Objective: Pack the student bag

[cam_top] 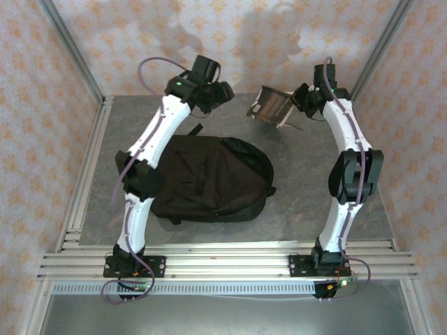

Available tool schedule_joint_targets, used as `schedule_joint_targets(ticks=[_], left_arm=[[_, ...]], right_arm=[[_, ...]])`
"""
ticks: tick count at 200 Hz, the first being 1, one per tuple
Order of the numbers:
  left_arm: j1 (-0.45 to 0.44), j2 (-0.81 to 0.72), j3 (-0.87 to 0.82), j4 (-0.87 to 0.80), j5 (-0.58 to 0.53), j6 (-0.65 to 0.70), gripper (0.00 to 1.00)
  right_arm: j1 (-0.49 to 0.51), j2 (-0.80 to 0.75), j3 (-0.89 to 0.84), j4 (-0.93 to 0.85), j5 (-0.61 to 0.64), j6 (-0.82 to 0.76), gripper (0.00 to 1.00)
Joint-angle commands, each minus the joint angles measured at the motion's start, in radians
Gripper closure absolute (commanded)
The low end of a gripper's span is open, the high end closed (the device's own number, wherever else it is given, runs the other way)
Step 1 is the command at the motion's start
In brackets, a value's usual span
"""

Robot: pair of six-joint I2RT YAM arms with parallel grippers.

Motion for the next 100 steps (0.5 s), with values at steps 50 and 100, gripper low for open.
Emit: schedule_joint_targets(ticks=[50, 100], left_arm=[[-0.028, -0.206, -0.205, 0.157, 0.185, -0.381, 0.01], [-0.056, -0.223, -0.254, 0.299, 0.236, -0.446, 0.04]], right_arm=[[0.064, -0.324, -0.13, 0.273, -0.028, 0.348, 0.99], [0.107, -0.479, -0.354, 0.475, -0.084, 0.573, 1.0]])
